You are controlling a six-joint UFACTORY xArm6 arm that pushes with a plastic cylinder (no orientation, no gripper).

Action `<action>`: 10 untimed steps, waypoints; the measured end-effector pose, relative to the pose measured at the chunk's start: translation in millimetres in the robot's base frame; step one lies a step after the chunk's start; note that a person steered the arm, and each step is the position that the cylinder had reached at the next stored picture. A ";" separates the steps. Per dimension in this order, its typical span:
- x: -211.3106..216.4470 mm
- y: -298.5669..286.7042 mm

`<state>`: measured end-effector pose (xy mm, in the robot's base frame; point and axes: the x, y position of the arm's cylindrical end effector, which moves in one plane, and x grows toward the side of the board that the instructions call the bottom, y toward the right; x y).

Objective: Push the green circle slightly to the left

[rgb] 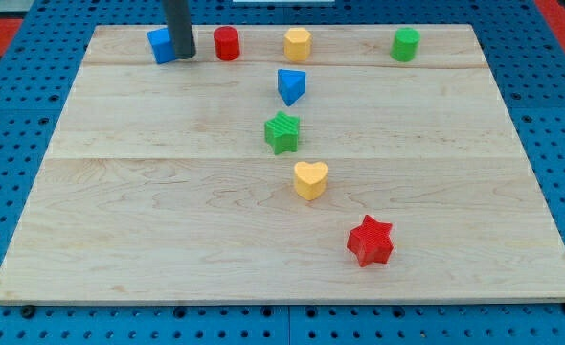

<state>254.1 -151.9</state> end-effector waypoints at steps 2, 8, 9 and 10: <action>18.5 21.2; 24.9 234.6; 29.2 280.3; 17.0 314.3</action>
<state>271.1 162.4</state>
